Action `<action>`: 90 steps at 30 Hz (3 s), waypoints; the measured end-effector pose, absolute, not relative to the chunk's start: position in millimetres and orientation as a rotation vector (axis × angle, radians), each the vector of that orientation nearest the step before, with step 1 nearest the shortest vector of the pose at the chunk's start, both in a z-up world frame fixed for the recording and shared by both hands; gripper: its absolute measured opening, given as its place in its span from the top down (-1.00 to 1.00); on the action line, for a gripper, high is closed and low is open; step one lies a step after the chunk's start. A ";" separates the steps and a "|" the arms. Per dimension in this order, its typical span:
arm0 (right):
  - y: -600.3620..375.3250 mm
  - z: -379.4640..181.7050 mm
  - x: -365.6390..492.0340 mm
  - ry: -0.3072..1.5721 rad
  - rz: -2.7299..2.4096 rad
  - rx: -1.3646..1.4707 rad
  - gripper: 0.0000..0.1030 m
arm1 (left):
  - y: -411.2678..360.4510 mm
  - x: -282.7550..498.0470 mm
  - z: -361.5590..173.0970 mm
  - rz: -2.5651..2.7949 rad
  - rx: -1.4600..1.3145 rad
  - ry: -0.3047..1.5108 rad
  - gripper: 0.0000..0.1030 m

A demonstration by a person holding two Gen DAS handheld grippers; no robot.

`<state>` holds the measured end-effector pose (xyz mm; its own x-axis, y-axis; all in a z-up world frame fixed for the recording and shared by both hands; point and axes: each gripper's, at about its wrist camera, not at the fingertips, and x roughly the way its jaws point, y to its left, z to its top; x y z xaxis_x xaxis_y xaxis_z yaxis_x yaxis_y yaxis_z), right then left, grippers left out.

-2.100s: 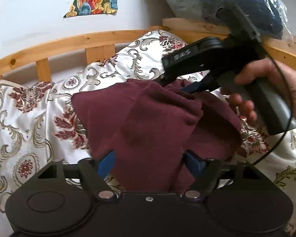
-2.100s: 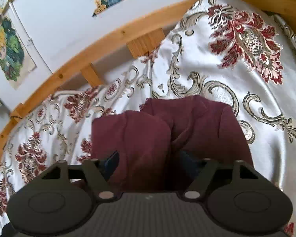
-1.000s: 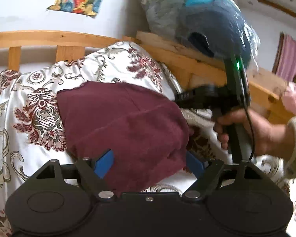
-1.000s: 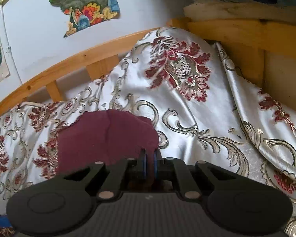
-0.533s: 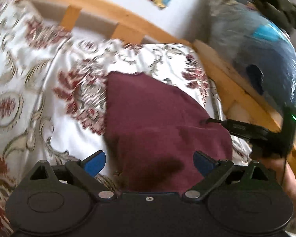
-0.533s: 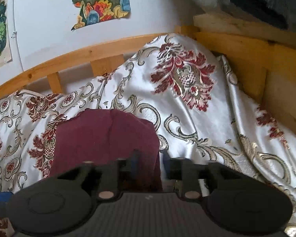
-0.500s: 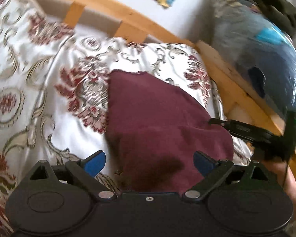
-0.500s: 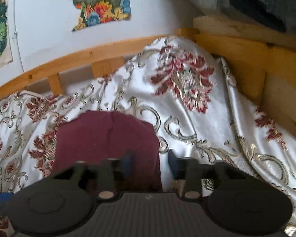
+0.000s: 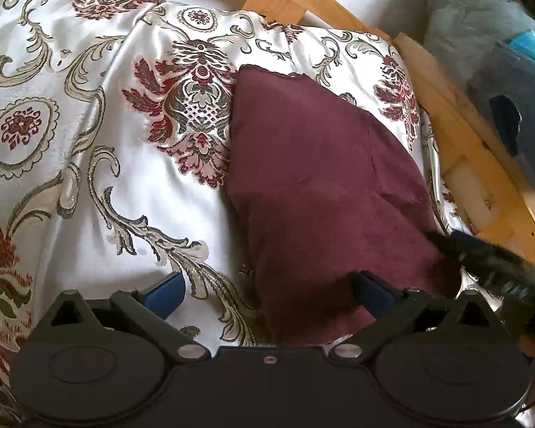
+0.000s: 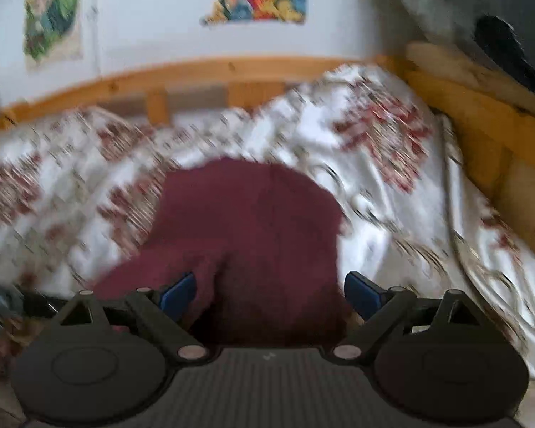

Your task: Fold small clothes

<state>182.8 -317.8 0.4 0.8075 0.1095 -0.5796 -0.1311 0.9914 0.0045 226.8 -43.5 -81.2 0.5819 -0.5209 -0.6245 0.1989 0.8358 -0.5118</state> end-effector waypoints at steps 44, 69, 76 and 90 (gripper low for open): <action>-348.2 -4.8 280.7 0.568 0.063 0.003 0.82 | -70.3 209.2 -93.7 -0.513 -0.308 0.813 -0.98; -359.1 0.2 359.9 0.714 0.286 0.153 -0.53 | -49.3 229.2 -99.0 -0.632 -0.539 0.815 -0.70; -346.8 -3.5 370.5 0.724 0.286 0.082 -0.17 | -47.4 230.1 -102.1 -0.633 -0.555 0.836 -0.67; -340.8 -8.6 369.5 0.729 0.285 0.050 0.08 | -47.4 231.5 -101.7 -0.632 -0.553 0.844 -0.68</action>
